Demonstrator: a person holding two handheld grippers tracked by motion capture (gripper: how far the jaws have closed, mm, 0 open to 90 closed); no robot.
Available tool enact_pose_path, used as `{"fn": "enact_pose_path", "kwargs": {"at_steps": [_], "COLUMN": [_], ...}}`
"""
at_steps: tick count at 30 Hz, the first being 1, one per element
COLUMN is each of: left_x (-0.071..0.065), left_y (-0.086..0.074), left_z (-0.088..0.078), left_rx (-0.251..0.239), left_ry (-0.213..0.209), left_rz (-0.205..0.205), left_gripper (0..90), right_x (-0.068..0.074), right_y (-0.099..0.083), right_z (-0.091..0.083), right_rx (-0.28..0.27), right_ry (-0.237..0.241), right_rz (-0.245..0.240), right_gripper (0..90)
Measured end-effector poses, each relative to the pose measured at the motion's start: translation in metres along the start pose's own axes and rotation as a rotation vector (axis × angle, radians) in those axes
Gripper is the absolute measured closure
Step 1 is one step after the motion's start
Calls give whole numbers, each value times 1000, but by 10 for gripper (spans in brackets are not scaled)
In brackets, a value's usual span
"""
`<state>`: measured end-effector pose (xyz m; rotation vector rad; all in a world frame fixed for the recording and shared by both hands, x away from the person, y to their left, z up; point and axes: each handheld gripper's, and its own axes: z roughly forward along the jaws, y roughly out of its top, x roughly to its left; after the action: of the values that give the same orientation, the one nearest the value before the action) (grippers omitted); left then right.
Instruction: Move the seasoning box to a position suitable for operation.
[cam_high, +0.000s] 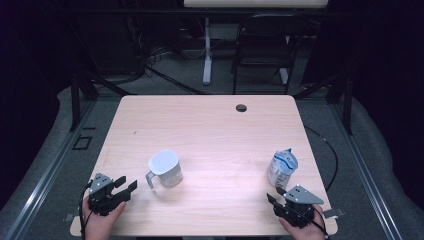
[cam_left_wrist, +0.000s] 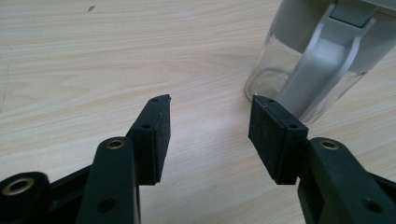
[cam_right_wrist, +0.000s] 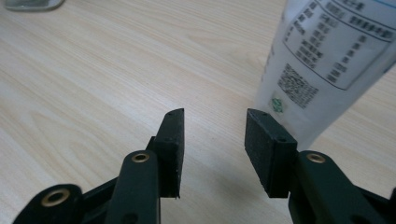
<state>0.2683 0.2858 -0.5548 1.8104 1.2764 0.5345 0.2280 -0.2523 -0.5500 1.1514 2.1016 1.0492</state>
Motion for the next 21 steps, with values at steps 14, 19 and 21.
{"fn": "enact_pose_path", "kwargs": {"at_steps": [14,19,21], "left_x": [-8,-12,-16], "left_y": [-2,-3,-3], "left_z": [-14,-13,-12], "left_rx": [-46,-56,-59], "left_ry": [-5,-23,-25], "left_rz": [-35,-57,-31], "left_gripper": [478,482,485], "right_x": [15,17,16], "right_y": [6,6,7], "right_z": [2,4,4], "right_rx": [-22,-24,-26], "right_ry": [13,16,22], "right_rz": [-20,-14,-2], "right_gripper": [572,572,571]}}
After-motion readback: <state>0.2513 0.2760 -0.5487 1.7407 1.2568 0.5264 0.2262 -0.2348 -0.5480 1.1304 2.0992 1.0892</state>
